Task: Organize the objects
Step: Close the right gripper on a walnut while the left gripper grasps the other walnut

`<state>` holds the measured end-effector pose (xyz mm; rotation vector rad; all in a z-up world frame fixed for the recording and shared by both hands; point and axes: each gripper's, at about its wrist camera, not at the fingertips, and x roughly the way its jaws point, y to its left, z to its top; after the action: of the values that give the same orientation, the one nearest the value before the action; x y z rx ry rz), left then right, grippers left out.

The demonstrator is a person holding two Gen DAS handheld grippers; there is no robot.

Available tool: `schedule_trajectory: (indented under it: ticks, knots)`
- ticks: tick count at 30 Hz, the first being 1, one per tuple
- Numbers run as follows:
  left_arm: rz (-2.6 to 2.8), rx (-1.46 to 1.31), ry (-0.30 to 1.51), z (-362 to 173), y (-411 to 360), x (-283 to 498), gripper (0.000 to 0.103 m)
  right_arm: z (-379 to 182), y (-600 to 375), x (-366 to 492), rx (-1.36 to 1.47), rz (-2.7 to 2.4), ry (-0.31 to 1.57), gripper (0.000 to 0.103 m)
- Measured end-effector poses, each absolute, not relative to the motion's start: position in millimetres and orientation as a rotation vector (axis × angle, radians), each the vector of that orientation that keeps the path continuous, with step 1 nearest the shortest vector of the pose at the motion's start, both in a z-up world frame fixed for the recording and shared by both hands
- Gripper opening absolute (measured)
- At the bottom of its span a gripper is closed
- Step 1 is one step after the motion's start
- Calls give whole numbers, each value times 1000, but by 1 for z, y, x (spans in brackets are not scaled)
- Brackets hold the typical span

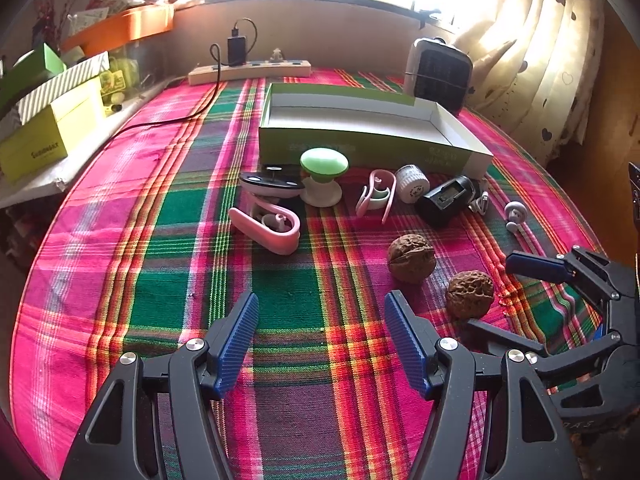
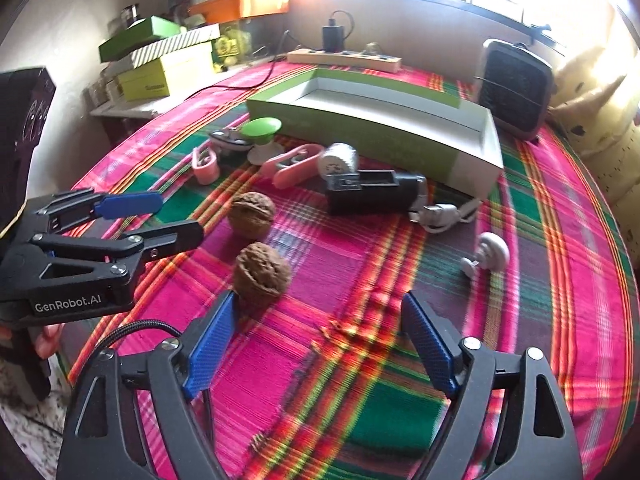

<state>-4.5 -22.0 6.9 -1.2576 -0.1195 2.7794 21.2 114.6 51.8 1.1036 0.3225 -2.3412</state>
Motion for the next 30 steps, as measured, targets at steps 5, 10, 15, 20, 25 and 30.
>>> schedule_trajectory:
  ticks: [5, 10, 15, 20, 25, 30]
  knots:
    - [2763, -1257, -131, 8, -24, -7, 65, 52, 106, 19, 1087, -2313, 348, 73]
    - [2738, -1255, -147, 9, -24, -10, 65, 53, 101, 16, 1073, -2308, 364, 59]
    - [2718, -1253, -161, 10, -23, -12, 65, 54, 100, 17, 1065, -2294, 362, 46]
    - [2700, -1231, -158, 14, -19, -14, 65, 55, 100, 17, 1065, -2294, 359, 33]
    - [2682, -1218, -161, 16, -16, -16, 65, 55, 102, 17, 1067, -2298, 354, 32]
    - [2655, -1217, -152, 16, -12, -22, 65, 56, 107, 15, 1072, -2314, 341, 32]
